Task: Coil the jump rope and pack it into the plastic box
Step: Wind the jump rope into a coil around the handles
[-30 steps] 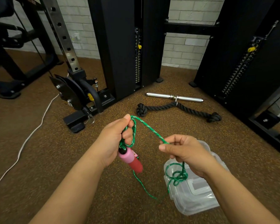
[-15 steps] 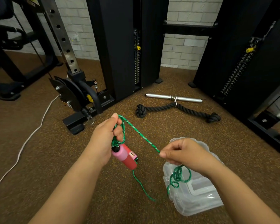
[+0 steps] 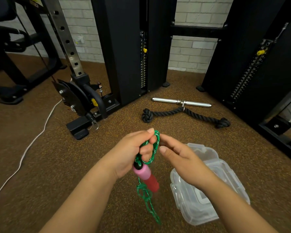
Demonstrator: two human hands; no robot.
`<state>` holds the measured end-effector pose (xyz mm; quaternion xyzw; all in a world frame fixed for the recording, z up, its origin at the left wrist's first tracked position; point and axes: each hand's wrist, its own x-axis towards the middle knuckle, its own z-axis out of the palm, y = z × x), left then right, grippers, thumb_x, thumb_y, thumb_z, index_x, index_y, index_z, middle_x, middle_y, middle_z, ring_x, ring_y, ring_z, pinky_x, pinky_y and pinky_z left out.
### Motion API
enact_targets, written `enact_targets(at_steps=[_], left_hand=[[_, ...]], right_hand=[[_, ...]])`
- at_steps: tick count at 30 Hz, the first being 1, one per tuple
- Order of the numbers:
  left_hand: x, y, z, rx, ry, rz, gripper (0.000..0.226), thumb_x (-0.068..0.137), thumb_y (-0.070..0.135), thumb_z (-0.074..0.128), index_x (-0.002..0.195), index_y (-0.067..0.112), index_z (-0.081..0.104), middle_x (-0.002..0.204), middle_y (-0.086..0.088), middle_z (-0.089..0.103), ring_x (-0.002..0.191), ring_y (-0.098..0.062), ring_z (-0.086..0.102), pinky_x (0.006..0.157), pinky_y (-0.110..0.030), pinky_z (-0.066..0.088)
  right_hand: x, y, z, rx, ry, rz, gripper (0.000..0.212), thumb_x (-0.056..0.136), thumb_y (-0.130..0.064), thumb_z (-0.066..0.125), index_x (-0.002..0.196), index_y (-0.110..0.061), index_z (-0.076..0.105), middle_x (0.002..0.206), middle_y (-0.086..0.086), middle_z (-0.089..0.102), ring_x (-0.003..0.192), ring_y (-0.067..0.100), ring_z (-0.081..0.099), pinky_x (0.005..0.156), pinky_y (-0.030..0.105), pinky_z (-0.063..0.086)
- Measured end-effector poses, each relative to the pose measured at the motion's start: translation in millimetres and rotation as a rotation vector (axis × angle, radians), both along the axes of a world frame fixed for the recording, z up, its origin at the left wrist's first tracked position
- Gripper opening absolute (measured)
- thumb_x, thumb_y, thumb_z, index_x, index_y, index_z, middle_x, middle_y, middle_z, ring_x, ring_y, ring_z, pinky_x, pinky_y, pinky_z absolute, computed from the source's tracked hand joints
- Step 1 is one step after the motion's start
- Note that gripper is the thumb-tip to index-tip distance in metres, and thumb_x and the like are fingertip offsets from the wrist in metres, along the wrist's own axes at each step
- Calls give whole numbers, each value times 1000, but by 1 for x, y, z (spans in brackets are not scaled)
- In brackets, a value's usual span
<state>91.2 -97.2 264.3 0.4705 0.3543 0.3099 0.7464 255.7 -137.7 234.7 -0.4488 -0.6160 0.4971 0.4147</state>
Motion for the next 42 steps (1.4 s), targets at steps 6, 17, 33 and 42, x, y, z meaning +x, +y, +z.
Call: enact_targets(at_steps=[6,17,33,42], left_hand=[[-6,1,2,-69,-73,91,24,82,36,52,69,16,53,45,8,33,43,-9,32,48,-21,30],[7,-3,-7,20,-31,287,31,101,17,36,122,9,56,102,-6,75,79,-14,66,83,-31,49],[-1,-10,2,198,342,-318,47,95,49,41,102,12,69,65,0,62,66,-11,58,78,-27,45],[1,-7,8,65,106,-157,28,93,32,44,81,11,57,53,4,35,54,-12,36,55,-17,40]], right_hand=[[6,5,-10,35,-134,-210,21,97,-20,46,90,-26,65,68,-22,62,66,1,55,69,23,45],[-16,-12,-13,384,-849,-34,21,99,-35,31,91,-20,44,94,4,57,90,24,54,71,33,33],[18,1,28,131,-212,-222,29,82,-46,56,79,-18,62,66,2,58,62,18,56,64,39,49],[18,10,-2,87,-238,-257,22,96,-19,50,95,-31,68,70,0,58,64,8,50,61,38,45]])
